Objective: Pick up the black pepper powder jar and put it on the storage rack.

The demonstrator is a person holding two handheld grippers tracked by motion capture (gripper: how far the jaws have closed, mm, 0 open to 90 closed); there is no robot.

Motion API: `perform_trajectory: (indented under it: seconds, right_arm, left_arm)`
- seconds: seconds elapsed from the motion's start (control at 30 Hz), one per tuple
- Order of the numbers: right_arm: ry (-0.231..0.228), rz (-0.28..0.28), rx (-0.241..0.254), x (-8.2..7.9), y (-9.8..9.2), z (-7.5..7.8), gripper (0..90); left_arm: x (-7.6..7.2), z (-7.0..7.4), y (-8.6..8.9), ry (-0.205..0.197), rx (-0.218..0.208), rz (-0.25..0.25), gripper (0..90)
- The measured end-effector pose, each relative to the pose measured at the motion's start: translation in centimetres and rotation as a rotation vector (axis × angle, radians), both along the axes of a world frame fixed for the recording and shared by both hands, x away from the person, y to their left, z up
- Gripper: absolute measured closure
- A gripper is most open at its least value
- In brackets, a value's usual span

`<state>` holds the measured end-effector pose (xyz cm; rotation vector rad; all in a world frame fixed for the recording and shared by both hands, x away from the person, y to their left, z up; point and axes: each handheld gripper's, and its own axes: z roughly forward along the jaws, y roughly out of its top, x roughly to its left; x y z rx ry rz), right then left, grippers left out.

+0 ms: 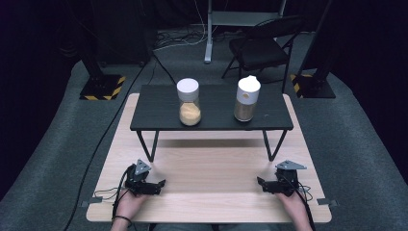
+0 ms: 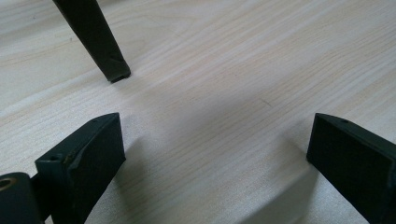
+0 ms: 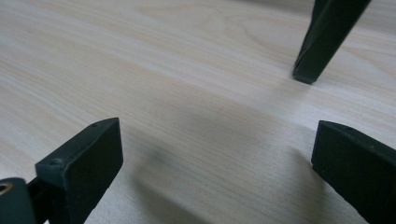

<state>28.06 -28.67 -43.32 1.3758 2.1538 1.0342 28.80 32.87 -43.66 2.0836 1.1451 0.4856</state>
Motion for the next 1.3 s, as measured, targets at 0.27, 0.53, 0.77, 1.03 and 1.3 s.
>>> perform_trajectory:
  seconds: [0.27,0.53,0.77,1.03,1.3]
  right_arm:
    - [0.006,0.01,-0.042,0.2,0.7,0.2,0.9]
    - [0.004,0.021,-0.089,0.2,1.4,0.3,0.0]
    - [0.004,0.024,-0.091,0.2,1.4,0.3,0.0]
    - [0.005,0.02,-0.091,0.2,1.5,0.3,0.0]
    - [0.005,0.018,-0.091,0.2,1.5,0.3,0.0]
  left_arm:
    - [0.0,0.0,0.0,0.0,0.0,0.0,3.5]
    - [0.0,0.0,0.0,0.0,0.0,0.0,3.5]
    - [0.0,0.0,0.0,0.0,0.0,0.0,3.5]
    - [0.0,0.0,0.0,0.0,0.0,0.0,3.4]
    - [0.0,0.0,0.0,0.0,0.0,0.0,3.3]
